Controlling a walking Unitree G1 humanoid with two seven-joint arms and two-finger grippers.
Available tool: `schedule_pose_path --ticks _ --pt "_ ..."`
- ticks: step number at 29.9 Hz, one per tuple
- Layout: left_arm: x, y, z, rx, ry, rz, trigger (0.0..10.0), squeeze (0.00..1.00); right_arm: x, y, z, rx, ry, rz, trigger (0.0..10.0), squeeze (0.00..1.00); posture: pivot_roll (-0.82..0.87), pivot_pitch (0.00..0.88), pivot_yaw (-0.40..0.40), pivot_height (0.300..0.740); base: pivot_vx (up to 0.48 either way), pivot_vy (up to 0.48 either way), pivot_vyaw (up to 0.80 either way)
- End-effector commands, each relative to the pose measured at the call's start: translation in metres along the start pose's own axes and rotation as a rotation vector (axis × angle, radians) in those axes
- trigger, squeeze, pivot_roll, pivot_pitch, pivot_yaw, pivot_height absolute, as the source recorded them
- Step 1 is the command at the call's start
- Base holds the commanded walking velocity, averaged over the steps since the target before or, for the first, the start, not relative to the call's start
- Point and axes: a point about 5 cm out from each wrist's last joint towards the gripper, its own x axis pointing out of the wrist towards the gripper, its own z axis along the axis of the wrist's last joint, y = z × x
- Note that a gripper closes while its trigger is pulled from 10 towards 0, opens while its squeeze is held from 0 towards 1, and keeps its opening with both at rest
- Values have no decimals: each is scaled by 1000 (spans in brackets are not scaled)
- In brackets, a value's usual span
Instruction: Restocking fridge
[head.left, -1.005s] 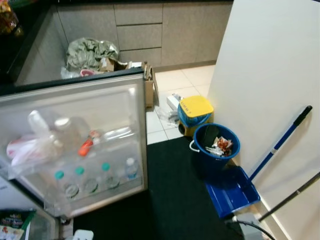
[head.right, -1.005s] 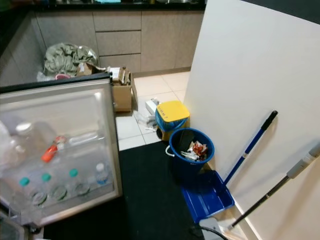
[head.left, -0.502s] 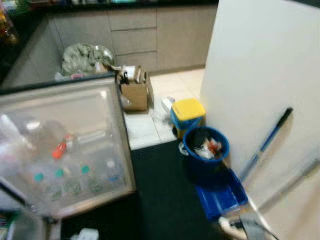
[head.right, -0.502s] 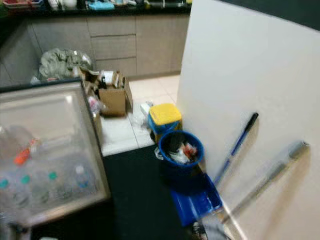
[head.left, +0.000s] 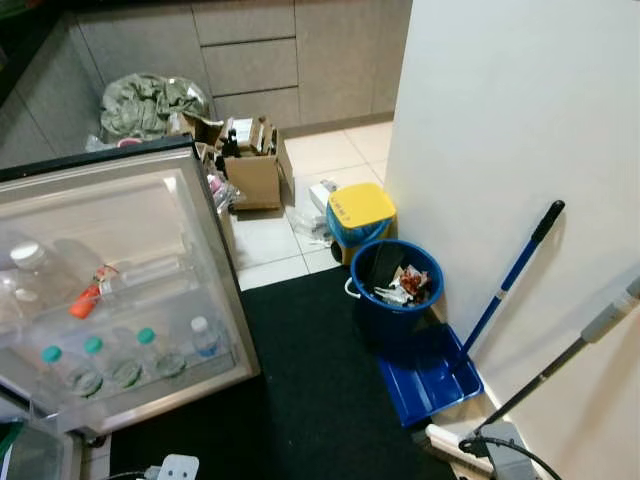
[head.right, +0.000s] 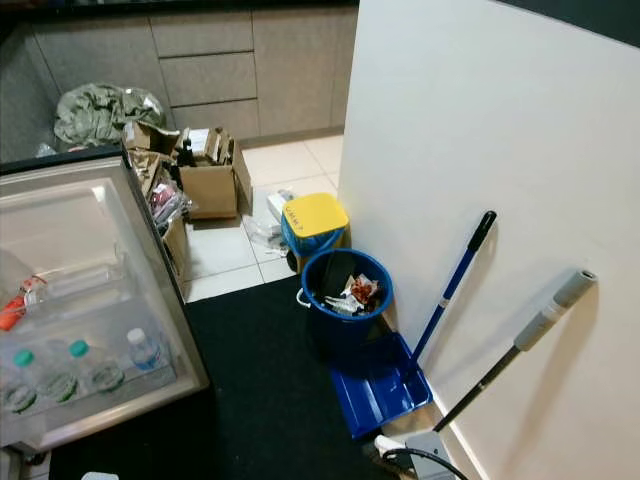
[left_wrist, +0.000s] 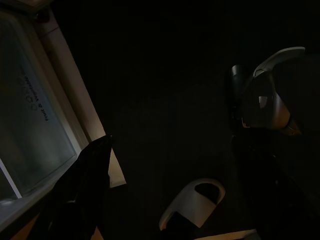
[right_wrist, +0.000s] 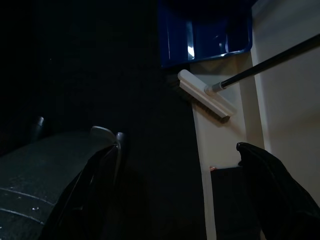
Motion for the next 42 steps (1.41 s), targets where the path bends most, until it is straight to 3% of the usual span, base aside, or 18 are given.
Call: schedule_pose_path --ticks 1,42 --pt "0 1 -1 1 7 3 10000 0 0 0 1 -6 -7 -4 10000 0 -6 0 -26 740 0 0 663" --pt "-1 2 -3 10 15 1 10000 0 -1 -4 -2 -60 4 -25 10000 0 -9 0 -29 740 0 0 797"
